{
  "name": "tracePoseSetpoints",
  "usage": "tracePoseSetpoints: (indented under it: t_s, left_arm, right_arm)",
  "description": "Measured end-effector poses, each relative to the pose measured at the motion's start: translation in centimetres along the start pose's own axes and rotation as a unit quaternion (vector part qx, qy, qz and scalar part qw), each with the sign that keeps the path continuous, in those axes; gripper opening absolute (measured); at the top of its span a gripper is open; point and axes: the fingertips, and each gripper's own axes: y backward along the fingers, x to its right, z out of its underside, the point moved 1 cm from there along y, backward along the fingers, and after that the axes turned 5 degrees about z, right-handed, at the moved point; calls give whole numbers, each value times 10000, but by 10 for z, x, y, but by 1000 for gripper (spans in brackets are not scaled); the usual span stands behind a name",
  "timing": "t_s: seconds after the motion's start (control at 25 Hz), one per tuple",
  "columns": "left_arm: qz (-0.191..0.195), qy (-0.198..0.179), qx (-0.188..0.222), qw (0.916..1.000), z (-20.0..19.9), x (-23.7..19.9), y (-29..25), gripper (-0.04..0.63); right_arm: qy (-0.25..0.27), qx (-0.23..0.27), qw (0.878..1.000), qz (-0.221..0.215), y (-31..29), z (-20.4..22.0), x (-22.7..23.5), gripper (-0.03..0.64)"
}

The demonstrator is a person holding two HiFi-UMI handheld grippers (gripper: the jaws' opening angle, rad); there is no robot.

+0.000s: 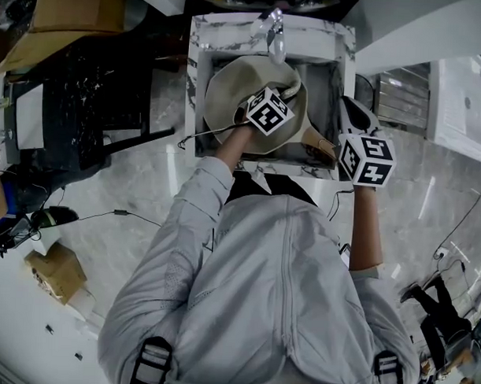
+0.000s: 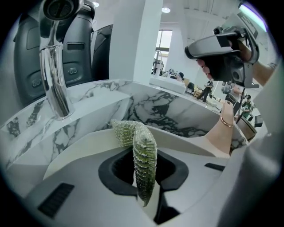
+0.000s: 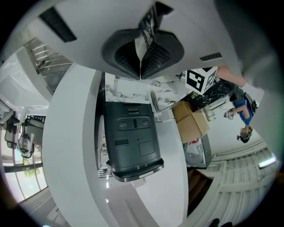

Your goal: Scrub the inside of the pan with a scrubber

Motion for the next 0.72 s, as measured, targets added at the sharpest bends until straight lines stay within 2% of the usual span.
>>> tracePoseSetpoints:
  t_s: [0.16,0.44,0.6,0.72]
  left_arm:
    - [507,-287,-46,9983,-1,18,-3,69]
    - [1278,-634,-234,9895,1,38,-1,69]
    - [1739,-738,-307,9815,2,48,5,69]
    - [2195,-663,-378,9726,7,57,10,69]
  right_arm:
    - [-16,-8,10000,-2,0,3,0,37]
    - [-22,-48,10000,-17,0,5,1,37]
    - [-22,-72,10000,-35,0,5,0,37]
    - [-21,-88,9999,-46,-1,6,-1,35]
